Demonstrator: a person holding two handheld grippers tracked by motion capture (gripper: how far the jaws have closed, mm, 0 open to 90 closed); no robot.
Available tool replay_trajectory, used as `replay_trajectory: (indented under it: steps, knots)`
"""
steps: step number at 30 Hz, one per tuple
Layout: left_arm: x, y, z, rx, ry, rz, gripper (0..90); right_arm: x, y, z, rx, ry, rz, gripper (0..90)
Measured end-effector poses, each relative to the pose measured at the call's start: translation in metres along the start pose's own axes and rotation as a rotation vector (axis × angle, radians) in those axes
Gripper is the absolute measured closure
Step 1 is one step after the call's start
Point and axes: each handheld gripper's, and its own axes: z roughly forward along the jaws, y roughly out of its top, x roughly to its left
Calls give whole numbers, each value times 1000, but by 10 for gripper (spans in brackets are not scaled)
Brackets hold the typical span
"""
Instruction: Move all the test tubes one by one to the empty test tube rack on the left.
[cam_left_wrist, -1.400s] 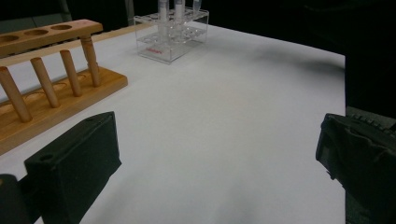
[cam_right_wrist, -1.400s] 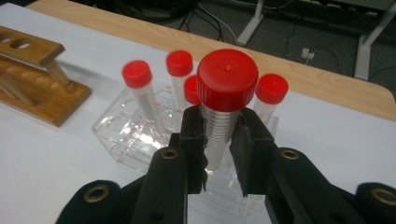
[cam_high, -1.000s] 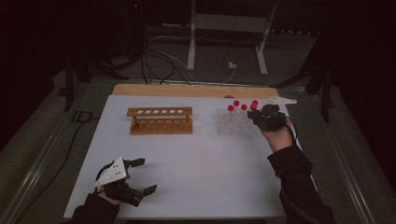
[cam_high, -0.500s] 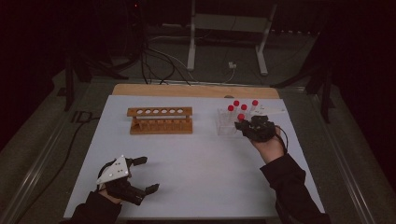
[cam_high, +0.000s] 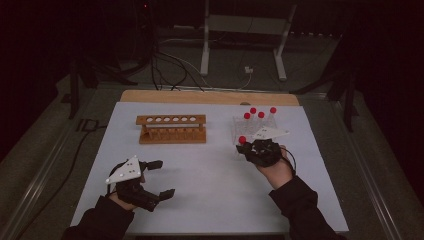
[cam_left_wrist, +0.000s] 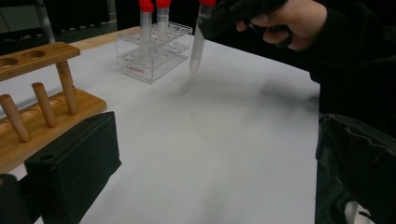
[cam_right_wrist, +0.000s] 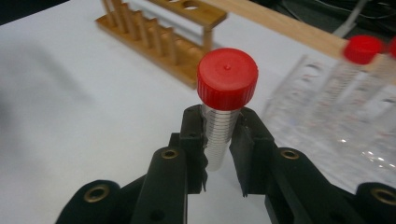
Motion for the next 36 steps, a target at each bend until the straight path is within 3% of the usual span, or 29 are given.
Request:
replay_trajectory:
  steps: [5,13,26,36]
  knots:
    - [-1,11,6,23,-16,15,4,13,-3,3,6,35,-14,746]
    - [-2,30,17,18,-29,38,5,34,-6,7,4,98,-41,746]
    - [-6,65,36,9,-51,75,15,46,-8,10,9,136,-57,746]
    - [-15,80,60,0,-51,102,37,53,-7,11,5,155,-63,746]
